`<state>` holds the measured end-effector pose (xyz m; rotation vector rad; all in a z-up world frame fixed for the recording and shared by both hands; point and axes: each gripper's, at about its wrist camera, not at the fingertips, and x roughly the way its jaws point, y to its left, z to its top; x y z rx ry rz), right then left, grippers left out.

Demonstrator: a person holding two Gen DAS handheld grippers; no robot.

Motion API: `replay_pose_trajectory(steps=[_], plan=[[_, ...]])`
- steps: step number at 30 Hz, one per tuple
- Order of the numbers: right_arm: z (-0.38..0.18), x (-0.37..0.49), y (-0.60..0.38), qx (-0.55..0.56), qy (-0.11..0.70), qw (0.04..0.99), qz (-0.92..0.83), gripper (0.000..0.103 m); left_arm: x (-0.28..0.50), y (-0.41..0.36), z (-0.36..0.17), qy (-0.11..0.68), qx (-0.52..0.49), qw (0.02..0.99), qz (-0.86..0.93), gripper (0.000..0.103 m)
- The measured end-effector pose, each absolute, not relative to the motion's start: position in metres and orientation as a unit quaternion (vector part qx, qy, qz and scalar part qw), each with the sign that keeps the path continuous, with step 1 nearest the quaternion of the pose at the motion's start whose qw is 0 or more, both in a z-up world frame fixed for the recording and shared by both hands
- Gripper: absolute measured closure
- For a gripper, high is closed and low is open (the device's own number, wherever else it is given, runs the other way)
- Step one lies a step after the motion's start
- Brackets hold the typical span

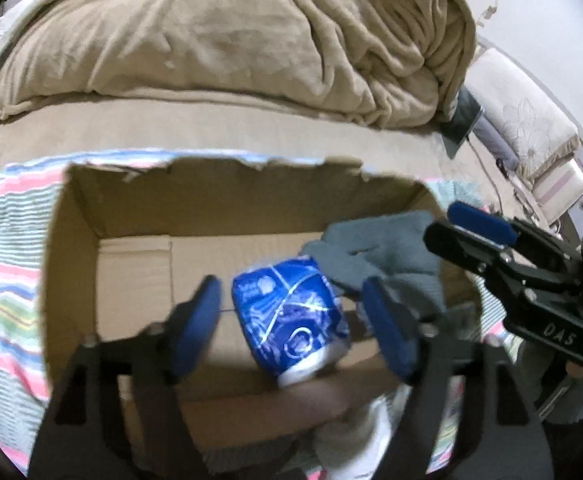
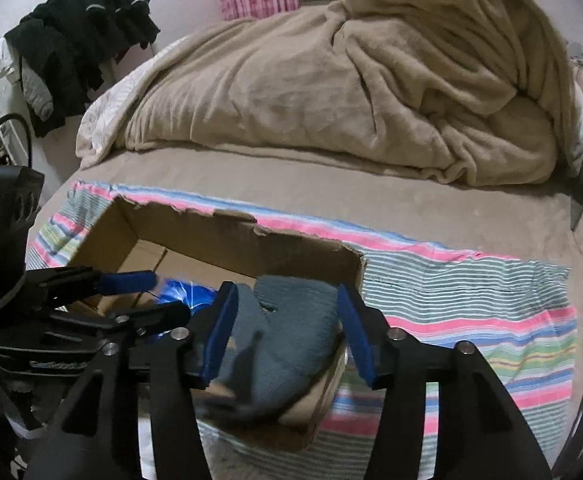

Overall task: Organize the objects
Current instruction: 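Open both tools to drop the tissue pack and cloth in the box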

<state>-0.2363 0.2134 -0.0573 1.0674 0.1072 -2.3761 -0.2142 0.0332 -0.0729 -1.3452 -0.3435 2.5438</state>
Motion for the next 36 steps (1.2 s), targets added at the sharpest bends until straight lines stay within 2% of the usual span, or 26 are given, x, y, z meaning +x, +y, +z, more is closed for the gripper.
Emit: replay_pose_trajectory(steps=[1, 11, 15, 21, 36], plan=[[-0.054, -0.234, 0.215, 0.394, 0.038, 0.262, -0.88, 0.04, -0.211, 0.031, -0.069, -0.119, -0.456, 0.12, 0.873, 0.025], [-0.027, -0.2, 0.226, 0.378, 0.027, 0.257, -0.889, 0.037, -0.165, 0.018, -0.03, -0.111, -0.424, 0.11, 0.892, 0.024], [-0.019, -0.186, 0.229, 0.374, 0.025, 0.257, -0.891, 0.03, -0.143, 0.011, -0.016, -0.108, -0.408, 0.102, 0.901, 0.024], [-0.008, -0.164, 0.232, 0.365, 0.026, 0.258, -0.894, 0.027, -0.111, -0.005, 0.0, -0.116, -0.39, 0.086, 0.91, 0.024], [-0.014, -0.128, 0.245, 0.378, 0.023, 0.251, -0.891, 0.027, -0.06, -0.024, -0.017, -0.122, -0.402, 0.06, 0.905, 0.024]])
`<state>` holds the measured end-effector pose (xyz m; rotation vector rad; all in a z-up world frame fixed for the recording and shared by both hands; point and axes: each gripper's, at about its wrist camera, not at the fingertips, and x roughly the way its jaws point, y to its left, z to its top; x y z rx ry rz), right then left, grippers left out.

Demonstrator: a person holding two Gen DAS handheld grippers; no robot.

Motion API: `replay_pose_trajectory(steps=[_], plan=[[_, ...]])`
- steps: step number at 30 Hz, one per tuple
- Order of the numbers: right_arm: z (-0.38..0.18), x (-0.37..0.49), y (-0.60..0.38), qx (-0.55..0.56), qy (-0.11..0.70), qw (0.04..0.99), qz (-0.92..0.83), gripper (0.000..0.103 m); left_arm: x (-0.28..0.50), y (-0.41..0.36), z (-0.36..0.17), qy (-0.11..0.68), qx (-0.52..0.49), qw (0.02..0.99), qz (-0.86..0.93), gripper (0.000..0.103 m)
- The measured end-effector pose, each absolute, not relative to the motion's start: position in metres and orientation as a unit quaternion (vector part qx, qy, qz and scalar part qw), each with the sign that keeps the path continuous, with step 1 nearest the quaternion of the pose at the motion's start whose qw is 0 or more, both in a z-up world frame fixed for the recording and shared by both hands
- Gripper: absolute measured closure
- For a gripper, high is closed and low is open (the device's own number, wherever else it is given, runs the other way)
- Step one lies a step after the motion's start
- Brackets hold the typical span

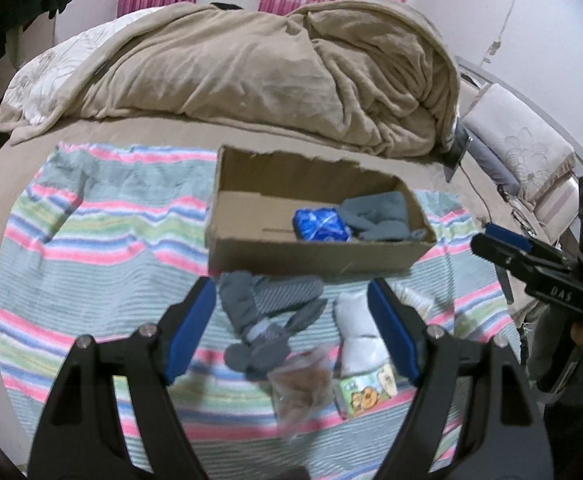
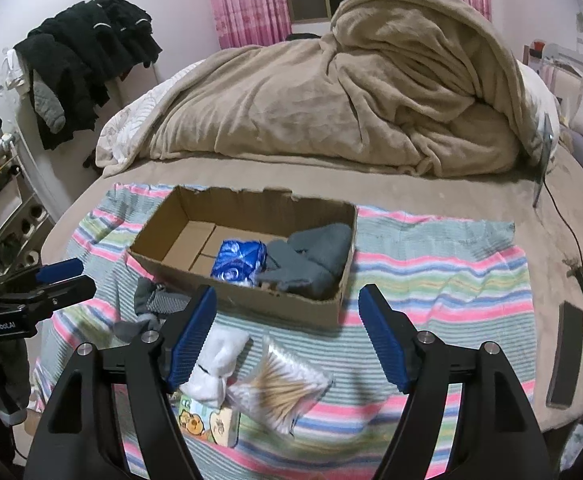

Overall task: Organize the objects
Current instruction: 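Open both tools to drop the tissue pack and cloth in the box, then grasp the grey dotted gloves with the left tool while the right tool grasps the cotton swab bag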

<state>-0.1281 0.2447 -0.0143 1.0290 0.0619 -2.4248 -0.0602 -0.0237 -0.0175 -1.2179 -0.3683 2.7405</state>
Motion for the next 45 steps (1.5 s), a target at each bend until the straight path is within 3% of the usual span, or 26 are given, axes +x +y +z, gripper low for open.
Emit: replay_pose_trajectory(steps=[45], plan=[[-0.122, -0.133, 0.238, 0.509, -0.01, 0.25, -0.823, 0.027, -0.094, -0.013, -0.125, -0.107, -0.501, 0.069, 0.856, 0.026]])
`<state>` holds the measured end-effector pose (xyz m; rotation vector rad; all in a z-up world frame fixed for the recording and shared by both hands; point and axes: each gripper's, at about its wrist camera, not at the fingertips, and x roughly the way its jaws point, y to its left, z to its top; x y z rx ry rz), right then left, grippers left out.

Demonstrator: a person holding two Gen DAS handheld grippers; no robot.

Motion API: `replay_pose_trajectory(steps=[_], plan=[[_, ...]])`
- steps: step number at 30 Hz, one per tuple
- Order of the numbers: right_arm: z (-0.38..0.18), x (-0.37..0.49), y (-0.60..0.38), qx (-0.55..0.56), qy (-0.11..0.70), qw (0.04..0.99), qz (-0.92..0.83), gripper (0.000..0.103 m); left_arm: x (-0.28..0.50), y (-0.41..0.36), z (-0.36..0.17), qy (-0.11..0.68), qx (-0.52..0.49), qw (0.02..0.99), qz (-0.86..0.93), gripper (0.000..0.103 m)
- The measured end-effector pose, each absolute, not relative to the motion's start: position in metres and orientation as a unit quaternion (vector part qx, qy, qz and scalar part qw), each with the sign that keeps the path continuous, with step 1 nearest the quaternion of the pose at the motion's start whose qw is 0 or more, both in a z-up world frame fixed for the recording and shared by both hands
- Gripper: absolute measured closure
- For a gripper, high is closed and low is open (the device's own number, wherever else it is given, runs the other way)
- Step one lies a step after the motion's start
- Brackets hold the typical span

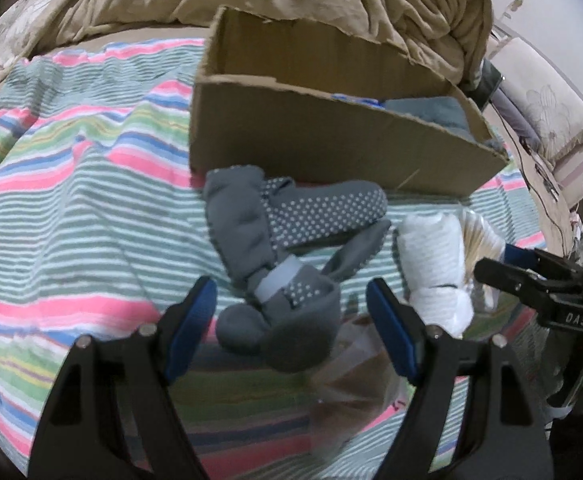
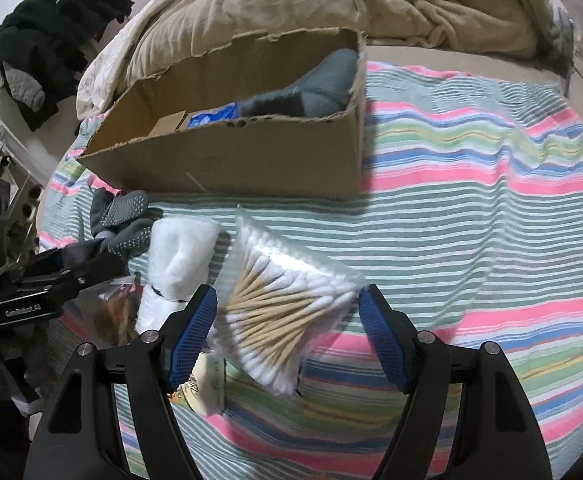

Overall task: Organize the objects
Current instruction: 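Grasp the grey dotted gloves with the left tool while the right tool grasps the cotton swab bag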

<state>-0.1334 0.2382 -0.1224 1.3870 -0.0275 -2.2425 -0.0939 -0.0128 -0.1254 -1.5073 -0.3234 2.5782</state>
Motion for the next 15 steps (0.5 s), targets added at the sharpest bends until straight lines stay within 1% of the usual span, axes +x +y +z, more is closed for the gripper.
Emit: replay_pose_trajectory(steps=[2, 3, 4, 5, 6, 7, 9, 10, 13, 15], plan=[[-0.123, -0.133, 0.234, 0.51, -0.004, 0.251, -0.823, 0.027, -0.095, -0.01, -0.127, -0.096, -0.498, 0.067, 0.859, 0.034], [-0.123, -0.132, 0.231, 0.509, 0.001, 0.251, -0.824, 0.029, -0.095, -0.009, -0.127, -0.093, -0.498, 0.064, 0.86, 0.043], [-0.123, -0.131, 0.23, 0.507, 0.004, 0.251, -0.825, 0.035, -0.096, -0.01, -0.127, -0.093, -0.497, 0.063, 0.861, 0.049], [-0.123, -0.131, 0.228, 0.506, 0.006, 0.253, -0.825, 0.04, -0.095, -0.011, -0.128, -0.094, -0.496, 0.062, 0.861, 0.051], [-0.123, -0.13, 0.228, 0.505, 0.007, 0.255, -0.825, 0.048, -0.095, -0.012, -0.128, -0.097, -0.495, 0.061, 0.861, 0.056], [-0.122, -0.13, 0.228, 0.503, 0.008, 0.255, -0.826, 0.053, -0.095, -0.013, -0.127, -0.099, -0.493, 0.061, 0.862, 0.058], [-0.119, -0.128, 0.229, 0.497, 0.009, 0.257, -0.829, 0.058, -0.094, -0.015, -0.125, -0.101, -0.49, 0.061, 0.864, 0.063], [-0.117, -0.128, 0.23, 0.494, 0.008, 0.259, -0.83, 0.061, -0.093, -0.015, -0.124, -0.101, -0.488, 0.061, 0.865, 0.064], [-0.11, -0.125, 0.235, 0.484, 0.007, 0.258, -0.836, 0.065, -0.089, -0.016, -0.118, -0.104, -0.481, 0.063, 0.868, 0.065], [-0.106, -0.124, 0.236, 0.477, 0.008, 0.259, -0.84, 0.067, -0.086, -0.016, -0.113, -0.104, -0.475, 0.065, 0.871, 0.066]])
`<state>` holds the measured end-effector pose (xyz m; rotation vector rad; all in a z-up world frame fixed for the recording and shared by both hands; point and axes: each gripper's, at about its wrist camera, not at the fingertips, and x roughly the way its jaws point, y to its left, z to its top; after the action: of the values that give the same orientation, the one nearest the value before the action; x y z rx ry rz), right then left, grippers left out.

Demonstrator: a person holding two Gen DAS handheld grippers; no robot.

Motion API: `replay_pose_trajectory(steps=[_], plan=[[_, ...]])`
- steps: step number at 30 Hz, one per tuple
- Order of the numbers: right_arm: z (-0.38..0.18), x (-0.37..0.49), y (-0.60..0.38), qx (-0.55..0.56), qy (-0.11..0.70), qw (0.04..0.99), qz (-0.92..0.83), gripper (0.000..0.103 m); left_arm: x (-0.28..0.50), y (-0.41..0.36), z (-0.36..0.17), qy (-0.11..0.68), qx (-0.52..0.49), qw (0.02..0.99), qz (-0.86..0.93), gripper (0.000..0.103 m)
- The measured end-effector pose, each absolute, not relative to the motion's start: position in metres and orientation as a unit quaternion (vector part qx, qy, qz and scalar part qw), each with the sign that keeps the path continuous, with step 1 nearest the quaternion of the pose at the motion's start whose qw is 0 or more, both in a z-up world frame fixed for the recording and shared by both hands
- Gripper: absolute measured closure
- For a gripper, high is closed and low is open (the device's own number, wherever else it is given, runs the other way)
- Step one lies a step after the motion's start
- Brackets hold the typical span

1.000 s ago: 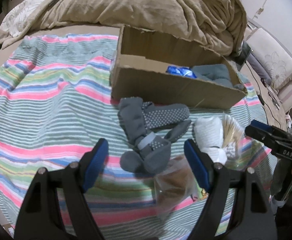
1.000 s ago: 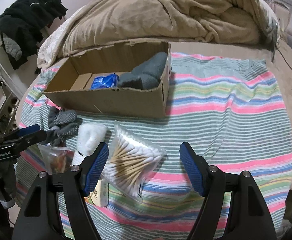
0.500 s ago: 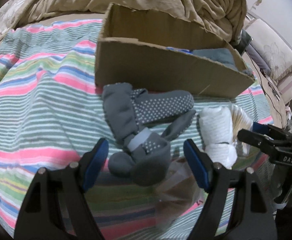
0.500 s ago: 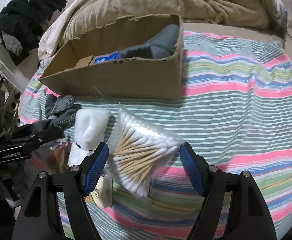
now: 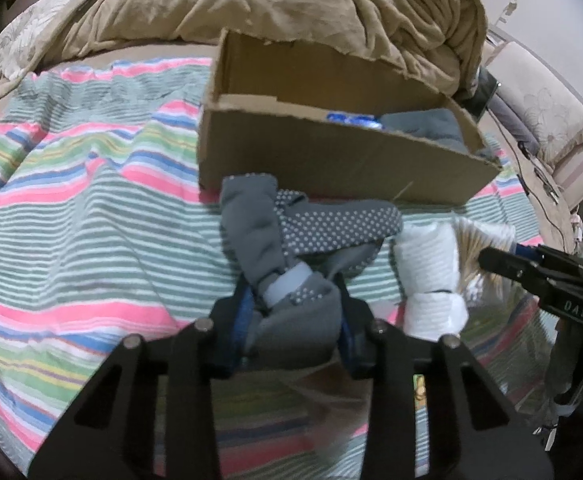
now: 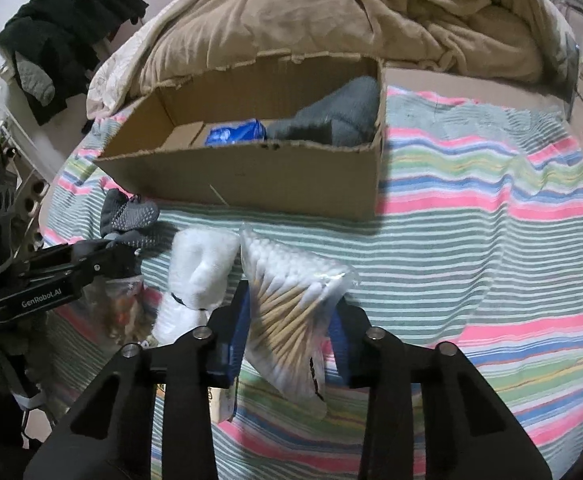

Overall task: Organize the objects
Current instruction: 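Lift and carry the gloves and swab bag with both tools over the box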

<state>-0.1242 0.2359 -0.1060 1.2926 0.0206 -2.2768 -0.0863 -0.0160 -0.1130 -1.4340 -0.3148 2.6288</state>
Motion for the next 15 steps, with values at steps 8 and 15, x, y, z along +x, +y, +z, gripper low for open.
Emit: replay_pose_trajectory(steps=[8, 15], plan=[[-0.083, -0.117, 0.242, 0.453, 0.005, 0.261, -0.852, 0.067, -0.072, -0.023, -0.082, -0.113, -0.445, 0.067, 0.886, 0.066], [-0.057, -0.113, 0.243, 0.429, 0.001, 0.266, -0.864, 0.067, -0.064, -0.027, -0.055, -0.115, -0.418, 0.071, 0.898, 0.066]])
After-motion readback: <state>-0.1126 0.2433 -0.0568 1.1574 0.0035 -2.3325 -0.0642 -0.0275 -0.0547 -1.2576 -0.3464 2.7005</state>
